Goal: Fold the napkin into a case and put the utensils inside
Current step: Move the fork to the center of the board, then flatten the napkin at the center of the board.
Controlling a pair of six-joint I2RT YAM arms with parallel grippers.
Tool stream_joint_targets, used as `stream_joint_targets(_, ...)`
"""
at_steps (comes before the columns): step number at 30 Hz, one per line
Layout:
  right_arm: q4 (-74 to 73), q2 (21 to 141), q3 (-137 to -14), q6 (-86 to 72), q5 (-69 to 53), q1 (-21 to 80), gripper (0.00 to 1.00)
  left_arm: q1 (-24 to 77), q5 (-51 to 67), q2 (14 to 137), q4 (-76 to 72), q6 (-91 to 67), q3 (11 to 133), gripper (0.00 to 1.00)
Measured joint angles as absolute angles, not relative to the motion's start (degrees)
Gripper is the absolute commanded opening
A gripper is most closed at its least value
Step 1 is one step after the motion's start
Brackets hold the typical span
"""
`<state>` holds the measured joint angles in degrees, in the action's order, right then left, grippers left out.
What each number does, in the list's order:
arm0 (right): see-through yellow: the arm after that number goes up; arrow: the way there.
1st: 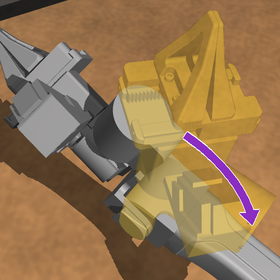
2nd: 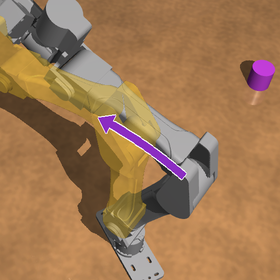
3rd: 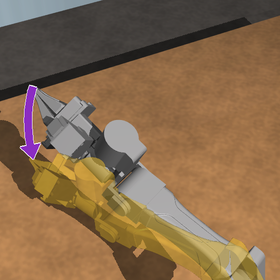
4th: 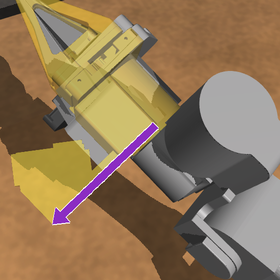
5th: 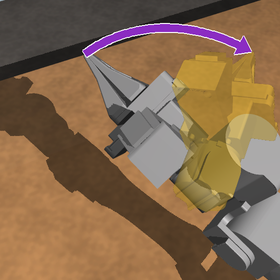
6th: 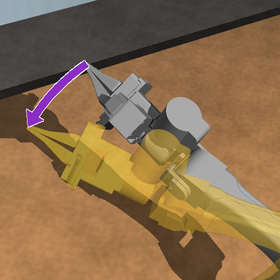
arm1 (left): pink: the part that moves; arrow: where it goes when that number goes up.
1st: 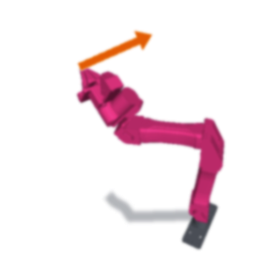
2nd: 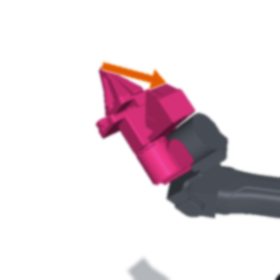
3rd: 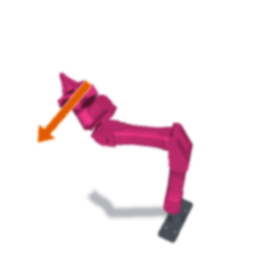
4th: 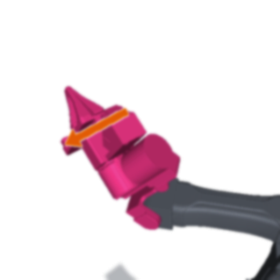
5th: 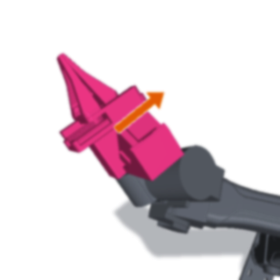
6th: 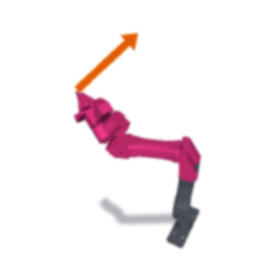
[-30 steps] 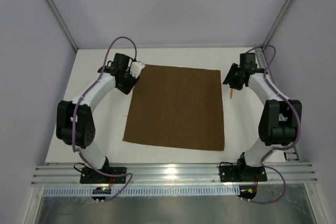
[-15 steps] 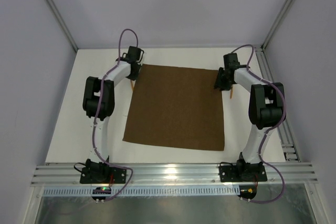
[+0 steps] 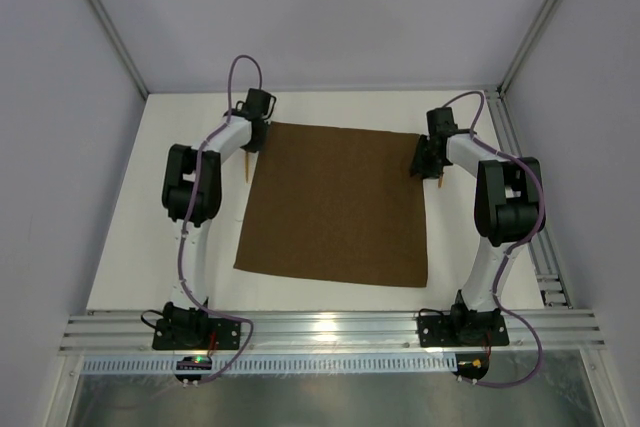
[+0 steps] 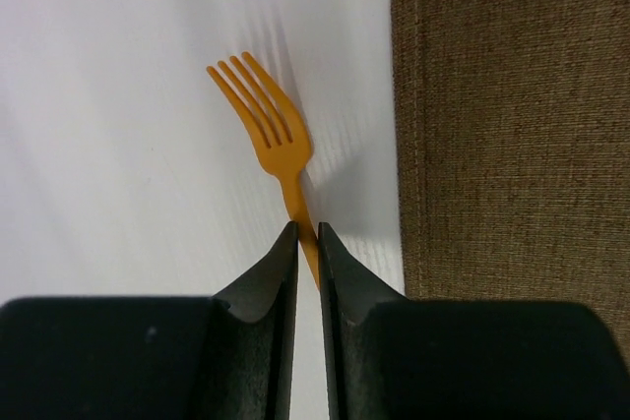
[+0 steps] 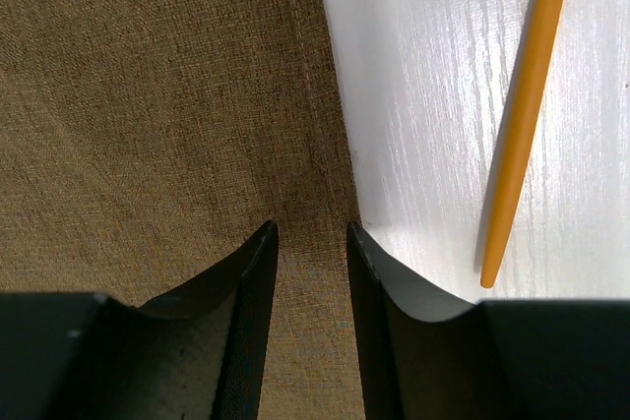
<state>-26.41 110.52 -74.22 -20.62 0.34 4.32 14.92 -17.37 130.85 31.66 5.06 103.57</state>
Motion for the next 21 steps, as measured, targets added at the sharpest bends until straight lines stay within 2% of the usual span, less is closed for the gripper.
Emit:
stream_joint_targets(6,-27.73,111.9,-76.9,-19.79,0.49,4.32,0.39,13.91,-20.91,130.87,28.75,8.27,101.41,0.12)
stream_joint_targets(14,-30.52,121.36,-89.8,-18.85,-0.25,4.32,0.39,11.46,-19.33,129.88,26.46,10.85,99.55,0.15)
stream_joint_targets(19,-33.41,126.39,-97.93,-18.55,-2.26,4.32,0.39,11.33,-15.2,128.46,28.34,10.31,98.94,0.22)
stream_joint_targets(21,-34.89,128.9,-102.39,-18.24,-2.52,4.32,0.39,11.33,-13.78,128.11,29.39,9.63,99.13,0.3)
